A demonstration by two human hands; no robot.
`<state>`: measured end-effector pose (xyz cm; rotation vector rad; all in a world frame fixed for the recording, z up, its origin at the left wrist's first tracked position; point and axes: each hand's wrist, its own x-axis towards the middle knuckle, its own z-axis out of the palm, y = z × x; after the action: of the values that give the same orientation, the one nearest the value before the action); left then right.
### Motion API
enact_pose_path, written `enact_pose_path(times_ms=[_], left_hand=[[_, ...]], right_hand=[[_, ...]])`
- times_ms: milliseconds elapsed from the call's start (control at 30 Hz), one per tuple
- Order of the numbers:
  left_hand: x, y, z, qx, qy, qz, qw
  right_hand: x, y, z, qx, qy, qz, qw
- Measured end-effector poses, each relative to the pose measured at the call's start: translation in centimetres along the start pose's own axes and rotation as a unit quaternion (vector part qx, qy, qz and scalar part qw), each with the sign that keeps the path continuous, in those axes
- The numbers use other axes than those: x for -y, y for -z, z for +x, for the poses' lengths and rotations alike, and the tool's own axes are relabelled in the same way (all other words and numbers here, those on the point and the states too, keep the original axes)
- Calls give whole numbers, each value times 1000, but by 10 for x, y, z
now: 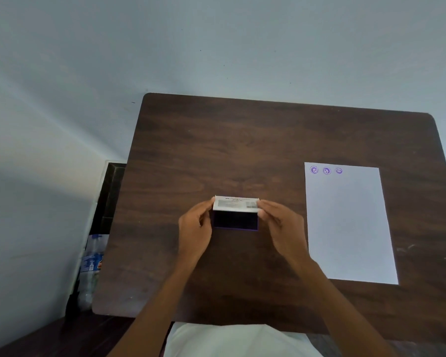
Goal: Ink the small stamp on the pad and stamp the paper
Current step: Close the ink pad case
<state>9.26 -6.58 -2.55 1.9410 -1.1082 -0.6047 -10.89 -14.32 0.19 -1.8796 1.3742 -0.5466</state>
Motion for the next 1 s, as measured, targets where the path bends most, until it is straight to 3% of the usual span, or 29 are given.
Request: enact_pose_path(times_ms=[233,433,600,1000], left_hand=[[16,-1,-18,54,-49,97,993],[13,-6,-29,46,-56,159,985],[15,-18,-35,86,-133,203,966],[36,-22,-30,127,-122,182,967]], right_hand=[[-17,-11,-22,68,56,-115,989],[-15,-12,-20,65,33,-56,996],[-19,-20,-26,117,97,-191,970],[-23,-30,-27,45,89,-169,981]])
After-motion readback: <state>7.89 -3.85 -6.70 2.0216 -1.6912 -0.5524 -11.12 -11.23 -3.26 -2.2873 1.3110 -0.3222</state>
